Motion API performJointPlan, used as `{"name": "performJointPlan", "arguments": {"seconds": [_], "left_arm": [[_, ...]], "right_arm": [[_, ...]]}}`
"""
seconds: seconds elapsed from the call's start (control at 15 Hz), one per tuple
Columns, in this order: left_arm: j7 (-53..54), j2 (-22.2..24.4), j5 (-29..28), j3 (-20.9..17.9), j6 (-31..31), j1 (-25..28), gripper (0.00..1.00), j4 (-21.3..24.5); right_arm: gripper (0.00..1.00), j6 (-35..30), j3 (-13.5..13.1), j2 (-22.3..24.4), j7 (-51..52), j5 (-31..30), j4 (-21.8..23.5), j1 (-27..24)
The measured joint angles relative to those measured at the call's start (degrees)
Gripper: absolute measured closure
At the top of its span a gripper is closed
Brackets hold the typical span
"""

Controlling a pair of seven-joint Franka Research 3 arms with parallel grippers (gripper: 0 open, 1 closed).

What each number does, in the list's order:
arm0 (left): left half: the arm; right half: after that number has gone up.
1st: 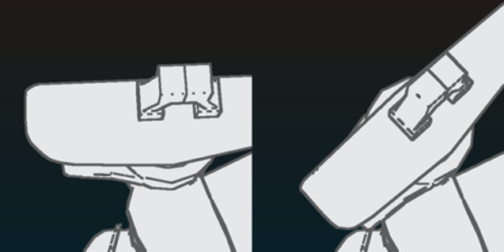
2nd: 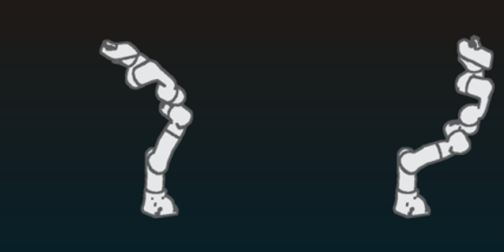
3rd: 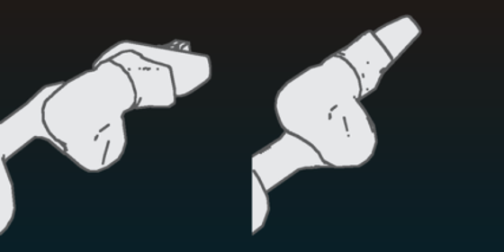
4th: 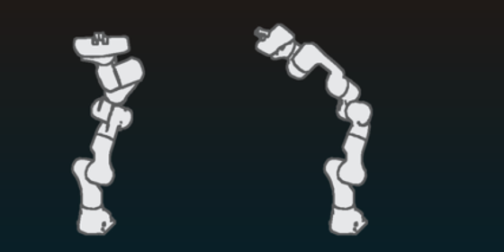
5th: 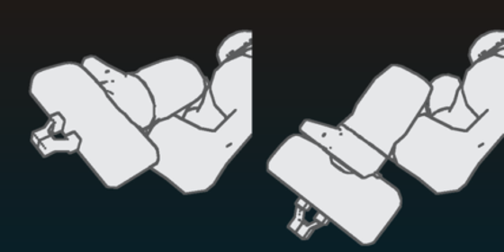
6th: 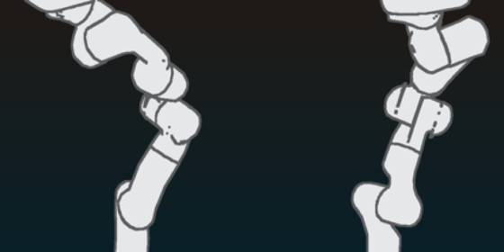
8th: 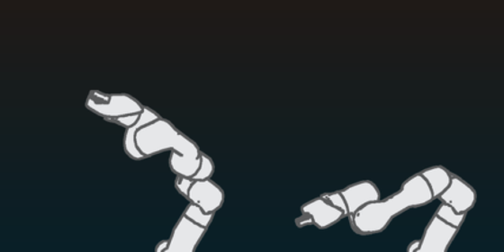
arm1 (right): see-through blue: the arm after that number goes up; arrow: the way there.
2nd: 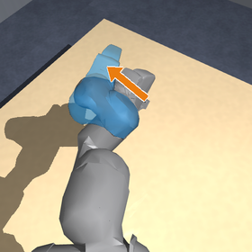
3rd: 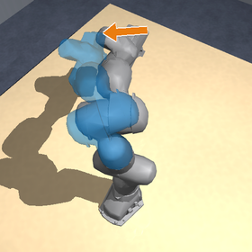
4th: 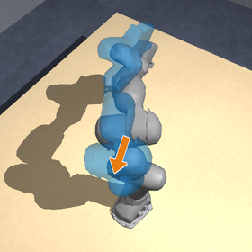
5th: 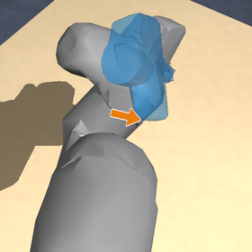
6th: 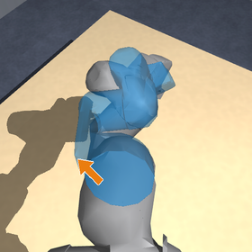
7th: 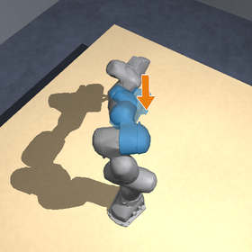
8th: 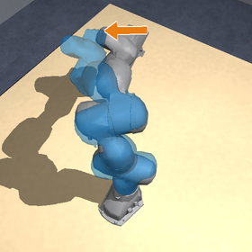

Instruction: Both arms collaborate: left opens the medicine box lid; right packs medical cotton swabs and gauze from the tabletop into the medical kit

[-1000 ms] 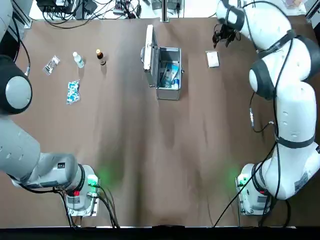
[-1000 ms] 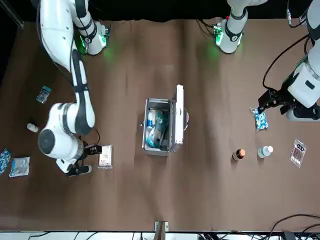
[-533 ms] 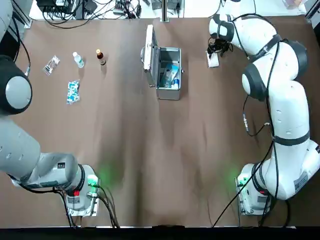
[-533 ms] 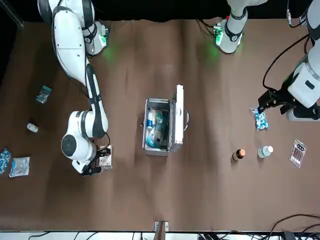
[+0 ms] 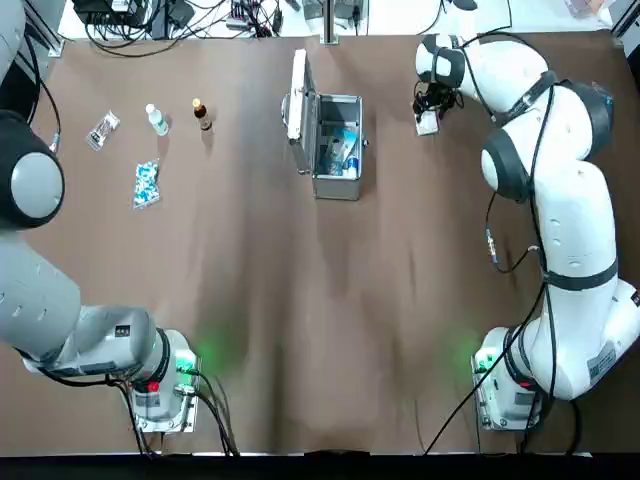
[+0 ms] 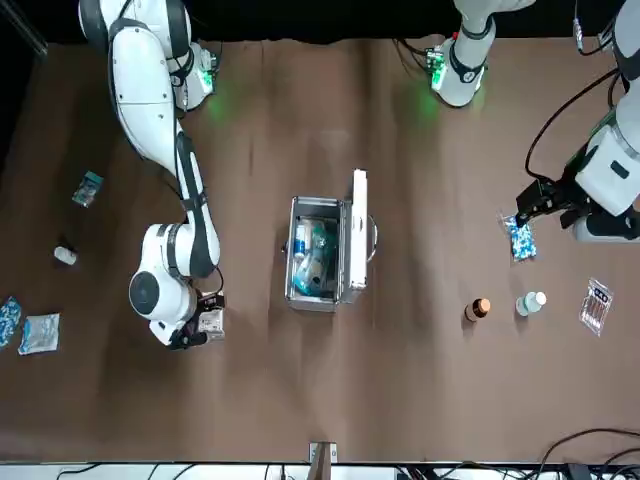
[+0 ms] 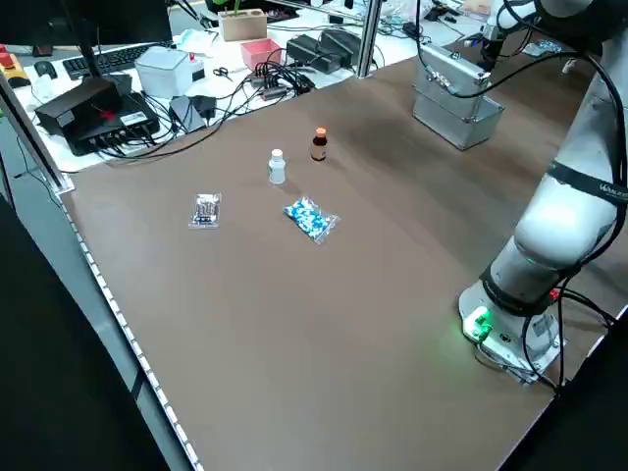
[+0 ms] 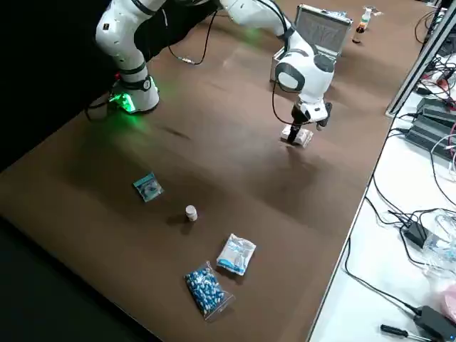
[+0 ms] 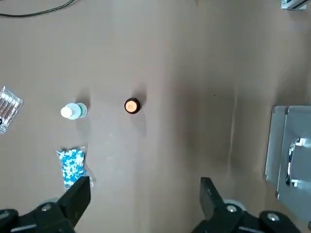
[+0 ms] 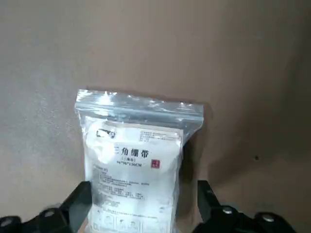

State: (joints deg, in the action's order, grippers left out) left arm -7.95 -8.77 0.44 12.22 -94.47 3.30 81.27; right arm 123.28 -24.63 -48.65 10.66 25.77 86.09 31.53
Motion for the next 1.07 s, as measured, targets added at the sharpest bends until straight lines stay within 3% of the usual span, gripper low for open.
{"name": "performJointPlan", "arguments": {"seconds": [0.13, 0.27, 0.4, 0.6, 1.07], "left_arm": [[0.00, 0.00, 0.00, 0.00, 0.00, 0.00, 0.00, 0.00], [0.00, 0.00, 0.00, 0.00, 0.00, -0.01, 0.00, 0.00], [0.00, 0.00, 0.00, 0.00, 0.00, -0.01, 0.00, 0.00], [0.00, 0.00, 0.00, 0.00, 0.00, -0.01, 0.00, 0.00], [0.00, 0.00, 0.00, 0.00, 0.00, -0.01, 0.00, 0.00]], "right_arm": [[0.10, 0.00, 0.18, -0.11, -1.92, 0.02, 0.03, 0.10], [0.28, 0.02, 0.30, -0.11, -3.43, 0.02, 0.01, 0.52], [0.32, 0.02, 0.27, -0.10, -3.85, 0.02, -0.01, 0.72], [0.54, -0.47, 0.04, 0.26, -4.57, 0.02, -0.17, 0.72], [0.60, -2.71, 0.35, 0.57, -10.75, 1.06, -1.37, 1.41]]}}
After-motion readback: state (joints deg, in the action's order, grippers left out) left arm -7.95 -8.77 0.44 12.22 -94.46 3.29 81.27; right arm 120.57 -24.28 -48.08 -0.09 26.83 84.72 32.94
